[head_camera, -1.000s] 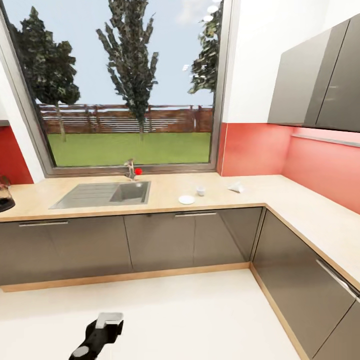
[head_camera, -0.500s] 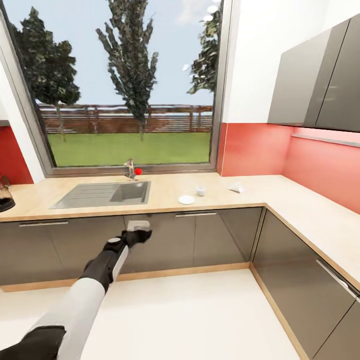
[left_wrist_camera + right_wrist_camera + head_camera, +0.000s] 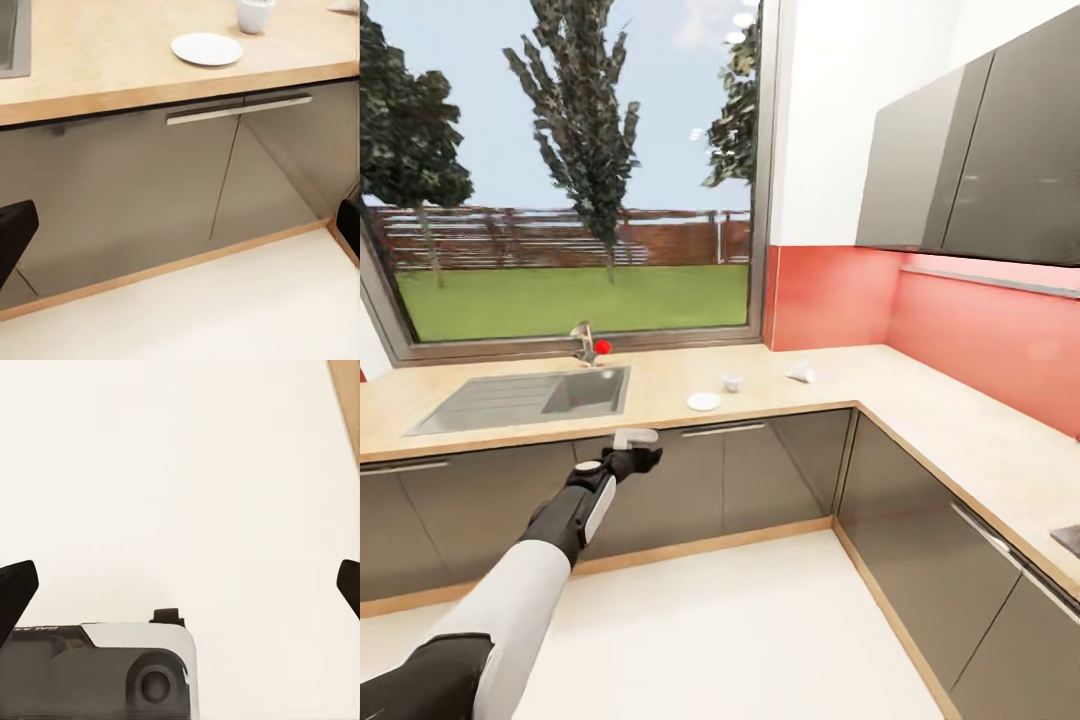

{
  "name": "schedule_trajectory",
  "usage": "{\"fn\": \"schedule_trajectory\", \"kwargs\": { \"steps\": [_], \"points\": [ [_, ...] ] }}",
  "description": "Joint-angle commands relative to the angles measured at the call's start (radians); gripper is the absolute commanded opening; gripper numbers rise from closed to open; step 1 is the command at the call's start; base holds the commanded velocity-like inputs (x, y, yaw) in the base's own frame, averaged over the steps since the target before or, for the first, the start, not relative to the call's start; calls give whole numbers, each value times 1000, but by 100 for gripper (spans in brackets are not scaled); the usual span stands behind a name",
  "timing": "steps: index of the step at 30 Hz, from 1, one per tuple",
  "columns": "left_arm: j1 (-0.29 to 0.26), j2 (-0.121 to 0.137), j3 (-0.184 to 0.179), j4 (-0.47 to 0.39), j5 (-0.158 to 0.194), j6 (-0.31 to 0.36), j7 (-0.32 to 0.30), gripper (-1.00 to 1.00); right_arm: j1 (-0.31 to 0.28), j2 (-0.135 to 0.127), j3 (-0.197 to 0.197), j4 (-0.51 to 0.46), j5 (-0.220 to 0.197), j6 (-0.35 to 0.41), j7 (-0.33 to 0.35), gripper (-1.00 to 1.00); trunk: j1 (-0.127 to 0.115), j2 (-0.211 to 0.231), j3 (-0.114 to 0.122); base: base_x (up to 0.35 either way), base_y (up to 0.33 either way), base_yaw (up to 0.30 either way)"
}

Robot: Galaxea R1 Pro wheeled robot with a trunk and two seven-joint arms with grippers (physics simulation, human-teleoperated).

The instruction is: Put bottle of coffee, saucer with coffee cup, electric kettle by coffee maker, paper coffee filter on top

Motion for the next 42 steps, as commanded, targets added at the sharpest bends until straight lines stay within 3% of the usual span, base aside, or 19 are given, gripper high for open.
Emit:
{"fn": "schedule_trajectory", "kwargs": {
  "steps": [1, 6, 7, 8, 11, 16, 19, 42],
  "points": [
    [0, -1, 5, -1, -8, 4, -7, 100, -1, 0, 1, 21, -6, -1, -1, 100, 1, -1, 0, 270, 69, -264],
    [1, -1, 7, 3, -5, 2, -7, 100, -1, 1, 1, 202, -6, 1, -1, 100, 1, -1, 0, 306, 113, -254],
    [1, 0, 8, 3, -3, 2, -7, 100, -1, 1, 1, 259, -6, 0, -2, 100, 1, -1, 0, 313, 129, -122],
    [1, 1, 10, 4, -2, 2, -7, 100, -1, 2, 1, 378, -5, -3, 0, 100, 1, -1, 0, 314, 136, -40],
    [1, 1, 11, 4, -1, 1, -7, 100, -1, 2, 2, 448, -5, -5, 3, 100, 1, -1, 0, 313, 150, -18],
    [2, 1, 11, 4, -1, 1, -7, 100, -1, 11, 2, 470, -6, -4, 5, 100, 1, -1, 0, 304, 184, -3],
    [2, 1, 9, 3, -3, 1, -7, 100, -1, 35, 2, 473, -6, -4, 5, 100, 1, -1, 0, 306, 170, 0],
    [1, 4, 14, -3, -6, 0, -10, 100, -1, 38, 1, 472, -9, -6, 5, 100, 1, -1, 0, 336, 7, -222]
  ]
}}
